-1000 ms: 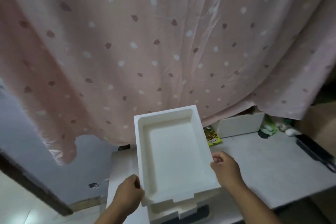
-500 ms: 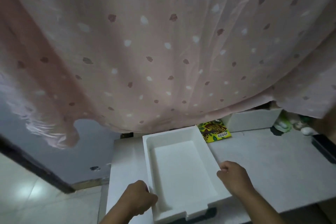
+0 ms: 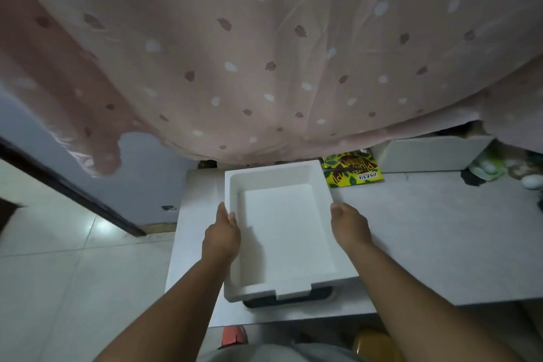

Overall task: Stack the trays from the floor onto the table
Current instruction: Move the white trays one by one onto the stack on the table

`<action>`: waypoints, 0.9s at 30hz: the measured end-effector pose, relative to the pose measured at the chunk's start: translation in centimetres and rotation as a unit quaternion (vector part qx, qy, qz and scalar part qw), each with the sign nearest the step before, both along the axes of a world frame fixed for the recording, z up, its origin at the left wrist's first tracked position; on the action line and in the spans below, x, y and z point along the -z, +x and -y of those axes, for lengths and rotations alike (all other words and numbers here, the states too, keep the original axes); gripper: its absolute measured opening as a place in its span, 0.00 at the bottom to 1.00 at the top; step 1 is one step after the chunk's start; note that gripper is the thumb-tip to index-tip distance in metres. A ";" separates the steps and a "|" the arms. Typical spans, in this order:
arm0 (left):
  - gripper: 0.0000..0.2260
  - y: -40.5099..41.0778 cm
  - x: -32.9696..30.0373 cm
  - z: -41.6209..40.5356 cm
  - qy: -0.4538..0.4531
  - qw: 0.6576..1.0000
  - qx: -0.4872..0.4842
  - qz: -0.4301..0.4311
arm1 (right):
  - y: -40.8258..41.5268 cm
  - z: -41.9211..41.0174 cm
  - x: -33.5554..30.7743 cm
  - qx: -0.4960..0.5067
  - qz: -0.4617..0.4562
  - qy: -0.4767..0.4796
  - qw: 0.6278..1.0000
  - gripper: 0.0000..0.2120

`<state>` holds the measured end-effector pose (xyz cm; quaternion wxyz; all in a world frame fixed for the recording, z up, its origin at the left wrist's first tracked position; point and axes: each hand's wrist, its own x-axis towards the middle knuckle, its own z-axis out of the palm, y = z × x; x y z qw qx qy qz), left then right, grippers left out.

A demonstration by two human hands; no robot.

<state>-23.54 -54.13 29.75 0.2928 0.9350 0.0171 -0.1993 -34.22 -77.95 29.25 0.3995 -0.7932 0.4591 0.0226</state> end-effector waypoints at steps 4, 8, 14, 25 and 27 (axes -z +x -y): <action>0.23 -0.6 0.8 0.3 0.001 1.000 -0.024 0.002 | -0.2 -0.1 0.9 -0.012 -0.010 -0.013 1.000 0.22; 0.21 -0.3 1.4 0.4 -0.002 1.000 -0.021 0.013 | 0.0 -0.1 1.1 -0.014 -0.016 -0.021 1.000 0.22; 0.21 0.9 1.9 -0.2 -0.013 1.000 0.008 0.015 | -0.5 -0.5 1.6 -0.014 0.004 -0.031 0.999 0.22; 0.21 1.0 2.4 -1.4 -0.045 0.998 0.017 0.031 | -1.0 -1.5 2.1 0.023 0.039 -0.035 0.998 0.20; 0.21 1.1 2.6 -1.4 -0.040 0.998 0.022 0.038 | -1.0 -1.7 2.1 0.025 0.039 -0.036 0.998 0.20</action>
